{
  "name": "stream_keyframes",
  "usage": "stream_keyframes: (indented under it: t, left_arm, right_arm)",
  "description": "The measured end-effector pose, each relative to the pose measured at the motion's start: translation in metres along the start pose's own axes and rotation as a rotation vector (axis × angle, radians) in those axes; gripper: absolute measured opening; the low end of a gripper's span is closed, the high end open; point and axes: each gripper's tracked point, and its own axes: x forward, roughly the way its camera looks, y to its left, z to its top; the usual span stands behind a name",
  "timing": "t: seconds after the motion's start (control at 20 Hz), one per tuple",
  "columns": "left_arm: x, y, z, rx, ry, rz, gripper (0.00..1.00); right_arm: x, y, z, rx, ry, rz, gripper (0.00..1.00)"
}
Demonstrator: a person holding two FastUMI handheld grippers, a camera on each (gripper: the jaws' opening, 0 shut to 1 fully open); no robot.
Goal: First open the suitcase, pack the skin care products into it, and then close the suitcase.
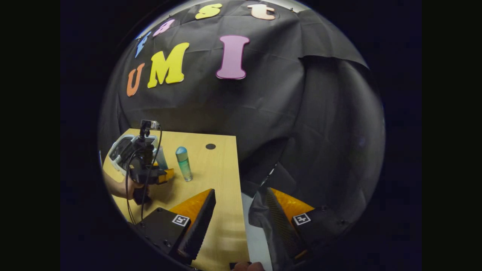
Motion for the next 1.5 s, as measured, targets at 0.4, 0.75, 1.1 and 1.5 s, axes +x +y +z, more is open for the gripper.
stream_keyframes:
  t: [0.4, 0.75, 1.1, 1.5]
  left_arm:
    - [-0.073, 0.003, 0.036, -0.077, -0.034, -0.046, 0.43]
    - [-0.192, 0.044, 0.036, -0.211, -0.024, 0.02, 0.36]
    - [-0.234, 0.124, 0.029, -0.29, -0.01, 0.164, 0.36]
    - [-0.211, 0.186, 0.031, -0.339, 0.099, 0.08, 0.36]
  right_arm:
    - [0.062, 0.092, -0.018, -0.007, 0.008, 0.212, 0.81]
    - [0.152, 0.181, -0.038, 0.067, 0.057, 0.309, 0.81]
    - [0.202, 0.203, -0.041, 0.031, 0.081, 0.264, 0.71]
    - [0.205, 0.208, -0.041, 0.051, 0.144, 0.253, 0.36]
